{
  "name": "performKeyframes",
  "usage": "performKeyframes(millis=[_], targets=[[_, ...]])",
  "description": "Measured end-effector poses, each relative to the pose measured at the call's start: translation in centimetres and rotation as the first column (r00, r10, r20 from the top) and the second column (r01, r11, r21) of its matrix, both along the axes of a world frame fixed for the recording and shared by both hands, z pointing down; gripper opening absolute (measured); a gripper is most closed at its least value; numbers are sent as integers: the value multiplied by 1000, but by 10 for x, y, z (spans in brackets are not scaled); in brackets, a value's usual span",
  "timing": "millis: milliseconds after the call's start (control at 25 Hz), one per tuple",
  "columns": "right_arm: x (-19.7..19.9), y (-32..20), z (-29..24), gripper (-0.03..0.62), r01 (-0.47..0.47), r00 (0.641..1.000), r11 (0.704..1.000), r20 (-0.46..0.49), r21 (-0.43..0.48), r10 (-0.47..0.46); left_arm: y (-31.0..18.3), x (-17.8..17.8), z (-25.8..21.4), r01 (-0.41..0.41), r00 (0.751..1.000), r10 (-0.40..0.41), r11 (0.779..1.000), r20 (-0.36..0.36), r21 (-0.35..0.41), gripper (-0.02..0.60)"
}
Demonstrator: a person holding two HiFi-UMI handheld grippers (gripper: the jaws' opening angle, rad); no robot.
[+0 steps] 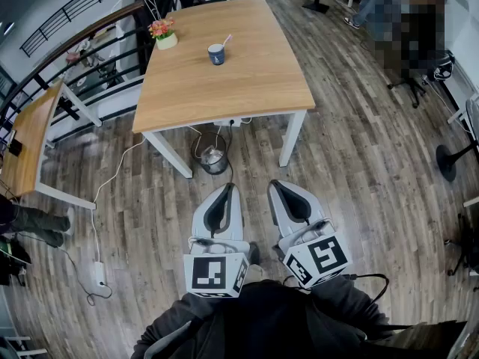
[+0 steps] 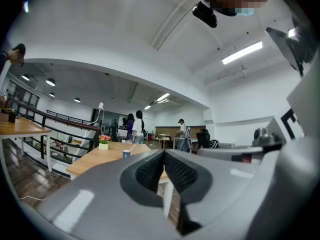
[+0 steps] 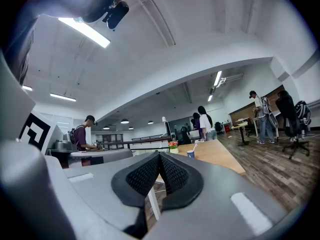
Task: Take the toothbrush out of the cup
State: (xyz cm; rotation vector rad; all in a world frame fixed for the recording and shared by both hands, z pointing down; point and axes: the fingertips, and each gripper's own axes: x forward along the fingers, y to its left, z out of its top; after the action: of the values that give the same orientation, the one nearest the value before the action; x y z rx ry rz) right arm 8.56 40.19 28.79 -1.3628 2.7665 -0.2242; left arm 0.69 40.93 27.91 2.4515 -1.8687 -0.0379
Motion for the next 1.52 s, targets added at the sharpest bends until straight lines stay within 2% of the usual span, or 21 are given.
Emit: performKeyframes(millis=[360,760,1120,1520], targets=[[-47,-45,-5,0,12,1000,1000,-4,10,-12,-48,-36,1,-23,1000,23,1000,-9,3,8],[-53,-88,1,0,1,1000,1000,-9,7,-1,-89,-44,10,-30,1000,30,999,-4,-12,8],[-47,-156,1,0,18,1000,1000,-15,-1,-18,-155,-37,10,-20,1000,20,999,5,-28,8],[-22,-259,5,0,43,999,999,-1,-23,-43,-256,-7,13,-11,1000,12,999,19,-52,8]])
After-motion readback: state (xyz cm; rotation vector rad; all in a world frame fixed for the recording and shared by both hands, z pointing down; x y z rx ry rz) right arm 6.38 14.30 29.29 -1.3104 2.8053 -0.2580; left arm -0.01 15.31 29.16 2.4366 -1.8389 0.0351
